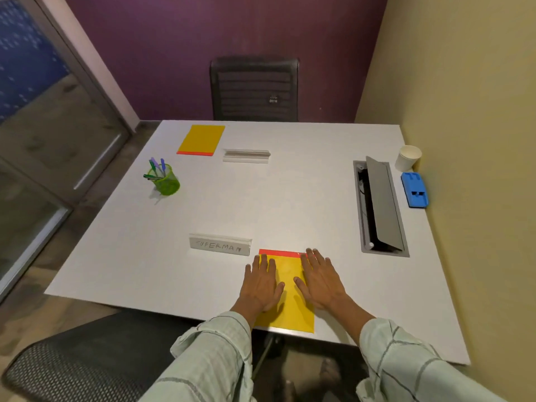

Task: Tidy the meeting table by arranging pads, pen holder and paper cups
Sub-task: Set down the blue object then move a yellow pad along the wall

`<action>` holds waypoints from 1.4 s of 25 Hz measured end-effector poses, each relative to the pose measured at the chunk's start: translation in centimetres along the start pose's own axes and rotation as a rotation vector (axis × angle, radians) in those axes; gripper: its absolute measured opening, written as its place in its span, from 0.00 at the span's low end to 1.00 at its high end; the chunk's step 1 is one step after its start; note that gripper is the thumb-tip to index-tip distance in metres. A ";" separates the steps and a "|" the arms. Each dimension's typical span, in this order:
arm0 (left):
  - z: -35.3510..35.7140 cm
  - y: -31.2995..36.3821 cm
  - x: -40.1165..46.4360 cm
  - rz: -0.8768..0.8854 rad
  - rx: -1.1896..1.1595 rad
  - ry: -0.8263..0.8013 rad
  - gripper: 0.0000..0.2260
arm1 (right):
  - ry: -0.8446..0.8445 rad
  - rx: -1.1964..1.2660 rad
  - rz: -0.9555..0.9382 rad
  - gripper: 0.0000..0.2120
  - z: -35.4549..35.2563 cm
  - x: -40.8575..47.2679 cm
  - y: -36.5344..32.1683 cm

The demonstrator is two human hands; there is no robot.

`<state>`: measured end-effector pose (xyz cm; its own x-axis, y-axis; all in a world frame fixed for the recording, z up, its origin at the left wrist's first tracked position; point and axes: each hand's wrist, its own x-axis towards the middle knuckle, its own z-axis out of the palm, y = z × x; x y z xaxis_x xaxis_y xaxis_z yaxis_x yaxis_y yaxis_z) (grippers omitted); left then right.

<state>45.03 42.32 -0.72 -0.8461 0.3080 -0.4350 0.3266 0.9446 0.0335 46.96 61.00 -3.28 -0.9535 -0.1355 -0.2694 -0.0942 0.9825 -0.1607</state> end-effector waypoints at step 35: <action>3.3 -1.6 2.9 -0.488 -0.864 -0.084 0.22 | 0.102 1.134 0.595 0.35 4.2 -1.0 -0.4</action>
<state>43.46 41.32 -4.94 -0.7626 -0.1142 -0.6368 -0.4964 0.7345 0.4627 49.17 60.18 -6.90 -0.7867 0.3440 -0.5126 0.5988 0.2238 -0.7690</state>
